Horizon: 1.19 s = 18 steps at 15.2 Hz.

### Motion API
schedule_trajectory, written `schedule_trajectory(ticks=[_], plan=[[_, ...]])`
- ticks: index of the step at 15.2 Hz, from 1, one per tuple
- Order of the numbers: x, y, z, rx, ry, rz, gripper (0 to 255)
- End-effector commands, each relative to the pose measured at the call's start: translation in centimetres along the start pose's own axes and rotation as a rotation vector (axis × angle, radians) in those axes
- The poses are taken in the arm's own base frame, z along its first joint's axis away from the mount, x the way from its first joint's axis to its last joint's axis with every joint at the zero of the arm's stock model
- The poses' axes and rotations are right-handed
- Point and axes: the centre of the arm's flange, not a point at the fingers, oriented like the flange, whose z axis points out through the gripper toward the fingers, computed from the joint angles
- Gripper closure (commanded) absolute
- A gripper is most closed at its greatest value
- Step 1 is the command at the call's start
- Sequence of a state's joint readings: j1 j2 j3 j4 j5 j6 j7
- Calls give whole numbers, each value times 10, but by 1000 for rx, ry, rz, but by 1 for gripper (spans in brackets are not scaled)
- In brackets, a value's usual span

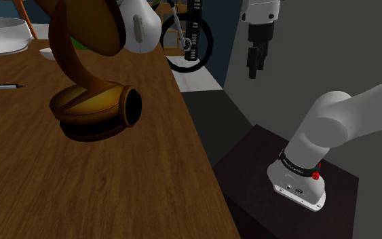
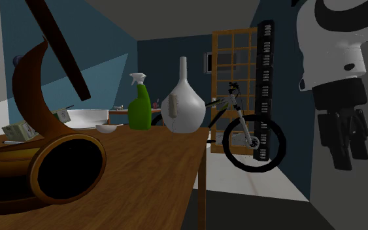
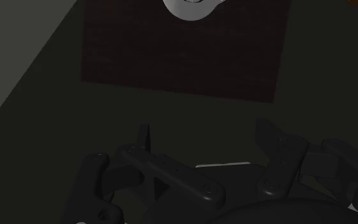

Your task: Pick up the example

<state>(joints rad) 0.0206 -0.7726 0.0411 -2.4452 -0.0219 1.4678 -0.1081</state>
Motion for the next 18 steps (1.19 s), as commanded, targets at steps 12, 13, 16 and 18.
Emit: schedule_trajectory(ticks=[12, 13, 16, 18], plan=[[98, -53, -58, 73, 113, -88, 0], [106, -58, -64, 79, 124, -96, 0], [131, -74, -83, 99, 154, -120, 0], [146, -84, -96, 112, 175, -136, 0]])
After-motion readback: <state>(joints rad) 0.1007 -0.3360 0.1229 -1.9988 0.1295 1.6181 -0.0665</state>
